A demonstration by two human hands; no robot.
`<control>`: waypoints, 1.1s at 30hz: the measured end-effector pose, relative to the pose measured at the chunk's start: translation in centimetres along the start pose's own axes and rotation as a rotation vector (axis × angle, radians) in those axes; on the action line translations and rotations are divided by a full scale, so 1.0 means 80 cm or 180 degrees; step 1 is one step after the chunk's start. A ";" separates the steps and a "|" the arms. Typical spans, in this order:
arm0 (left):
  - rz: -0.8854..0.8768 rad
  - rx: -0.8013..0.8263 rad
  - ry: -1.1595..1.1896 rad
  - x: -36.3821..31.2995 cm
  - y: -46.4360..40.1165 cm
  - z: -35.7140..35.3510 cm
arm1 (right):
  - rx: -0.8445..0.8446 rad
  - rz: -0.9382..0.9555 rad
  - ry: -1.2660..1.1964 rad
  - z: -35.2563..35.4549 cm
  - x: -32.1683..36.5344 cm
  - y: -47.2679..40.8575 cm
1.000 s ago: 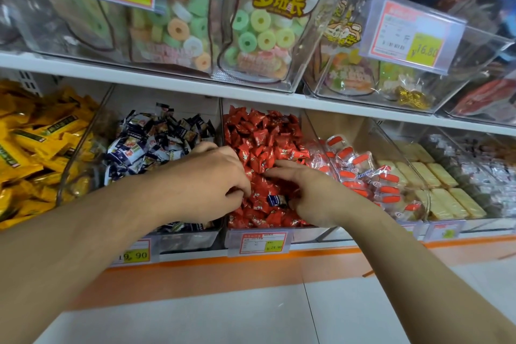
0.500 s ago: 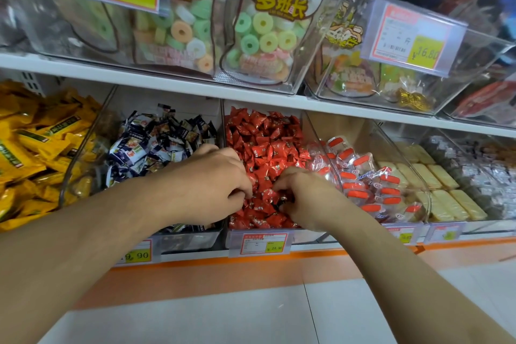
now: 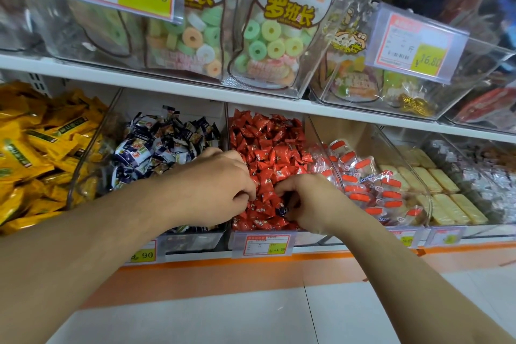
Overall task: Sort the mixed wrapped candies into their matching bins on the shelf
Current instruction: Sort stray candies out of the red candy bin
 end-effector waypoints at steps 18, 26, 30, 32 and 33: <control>-0.0245 -0.1091 0.0497 -0.042 0.027 0.042 | -0.0122 0.0106 -0.3013 0.050 0.043 0.046; 0.0936 -0.1223 -0.0179 0.010 0.079 0.073 | -0.0867 0.0284 -0.1310 0.040 0.021 0.028; 0.0681 -0.0735 0.0214 -0.002 0.071 0.045 | -0.0766 0.0742 -0.0505 0.017 0.041 0.013; 0.0568 -0.0514 0.0345 -0.010 0.062 0.035 | -0.0583 0.0895 -0.0334 0.004 0.046 0.000; 0.0531 -0.0434 0.0390 -0.012 0.058 0.032 | -0.0485 0.0890 -0.0358 0.000 0.046 -0.006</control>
Point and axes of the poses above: each hand's wrist, its own y-axis away from the middle knuckle, its own z-axis out of the back of the hand, x = y × z, the point moved 3 cm from there along -y, towards the middle knuckle, and after that the axes turned 6 degrees about -z, right-handed, at the moved point
